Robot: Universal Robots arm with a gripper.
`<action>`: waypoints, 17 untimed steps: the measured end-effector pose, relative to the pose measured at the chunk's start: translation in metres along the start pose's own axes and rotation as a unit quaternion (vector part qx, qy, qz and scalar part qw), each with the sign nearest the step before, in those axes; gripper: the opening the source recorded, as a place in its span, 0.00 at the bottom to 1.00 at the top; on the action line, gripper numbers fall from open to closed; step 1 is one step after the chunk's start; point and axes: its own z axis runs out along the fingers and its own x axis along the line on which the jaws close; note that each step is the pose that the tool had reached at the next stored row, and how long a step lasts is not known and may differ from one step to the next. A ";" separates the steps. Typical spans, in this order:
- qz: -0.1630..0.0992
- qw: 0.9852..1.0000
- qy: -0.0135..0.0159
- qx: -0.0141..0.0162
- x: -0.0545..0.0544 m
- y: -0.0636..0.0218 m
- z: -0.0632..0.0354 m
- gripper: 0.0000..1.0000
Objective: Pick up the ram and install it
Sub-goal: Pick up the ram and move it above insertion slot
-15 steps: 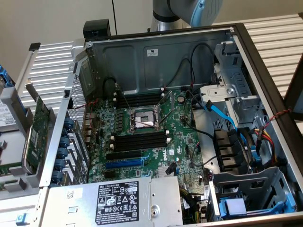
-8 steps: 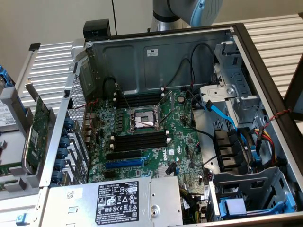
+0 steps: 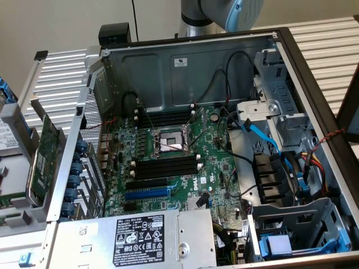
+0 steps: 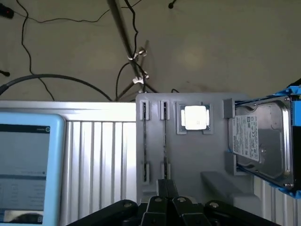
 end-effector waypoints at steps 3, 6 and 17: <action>-0.013 1.000 0.001 0.000 0.000 0.0032 0.0024 0.30; -0.023 1.000 0.001 0.000 0.000 0.0056 0.0069 0.36; -0.040 0.999 0.002 0.002 0.002 0.0166 0.0265 0.36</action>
